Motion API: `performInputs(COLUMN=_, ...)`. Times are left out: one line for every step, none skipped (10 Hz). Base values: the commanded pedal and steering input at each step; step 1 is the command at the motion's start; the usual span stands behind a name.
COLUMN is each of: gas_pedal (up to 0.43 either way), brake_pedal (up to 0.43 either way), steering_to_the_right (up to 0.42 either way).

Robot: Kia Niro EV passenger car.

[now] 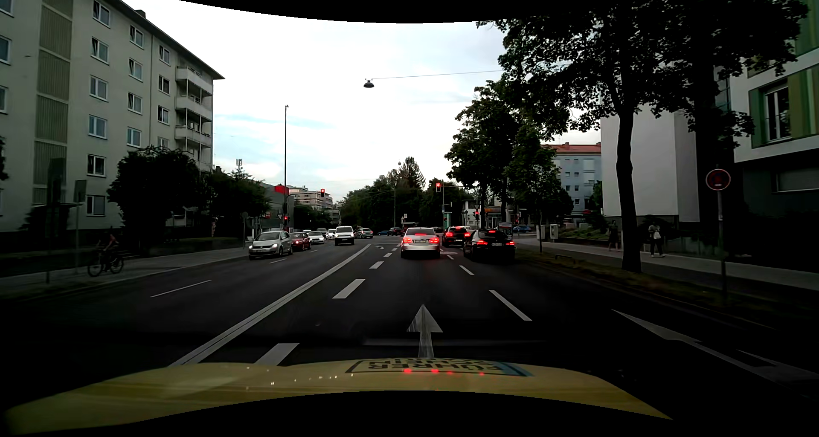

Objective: Follow the waypoints while adhering to traffic rules and regulations

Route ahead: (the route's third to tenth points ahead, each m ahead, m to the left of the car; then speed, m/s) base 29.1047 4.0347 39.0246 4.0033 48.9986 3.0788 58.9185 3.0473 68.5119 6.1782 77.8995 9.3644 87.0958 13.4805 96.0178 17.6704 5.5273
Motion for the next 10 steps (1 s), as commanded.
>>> performInputs(gas_pedal=0.000, brake_pedal=0.000, steering_to_the_right=-0.001)
performInputs(gas_pedal=0.000, brake_pedal=0.000, steering_to_the_right=-0.001)
performInputs(gas_pedal=0.000, brake_pedal=0.000, steering_to_the_right=-0.001)
performInputs(gas_pedal=0.000, brake_pedal=0.000, steering_to_the_right=-0.001)
performInputs(gas_pedal=0.000, brake_pedal=0.000, steering_to_the_right=-0.001)
performInputs(gas_pedal=0.000, brake_pedal=0.012, steering_to_the_right=-0.001)
performInputs(gas_pedal=0.000, brake_pedal=0.018, steering_to_the_right=-0.001)
performInputs(gas_pedal=0.000, brake_pedal=0.018, steering_to_the_right=-0.001)
performInputs(gas_pedal=0.000, brake_pedal=0.030, steering_to_the_right=-0.001)
performInputs(gas_pedal=0.000, brake_pedal=0.043, steering_to_the_right=-0.001)
